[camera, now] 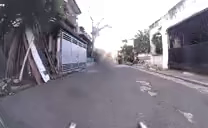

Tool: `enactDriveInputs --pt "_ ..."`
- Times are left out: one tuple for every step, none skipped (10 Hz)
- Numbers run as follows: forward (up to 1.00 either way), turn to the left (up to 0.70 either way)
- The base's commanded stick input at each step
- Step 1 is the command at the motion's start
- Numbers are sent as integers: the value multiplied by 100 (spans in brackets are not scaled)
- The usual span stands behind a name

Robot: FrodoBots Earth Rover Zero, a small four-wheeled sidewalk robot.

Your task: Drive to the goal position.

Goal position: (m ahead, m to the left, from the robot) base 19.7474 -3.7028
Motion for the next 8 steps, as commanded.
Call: enactDriveInputs --pt "70 0" --pt "70 0" --pt "70 0" --pt "70 0" --pt "70 0" --pt "70 0" --pt "70 0" --pt "70 0"
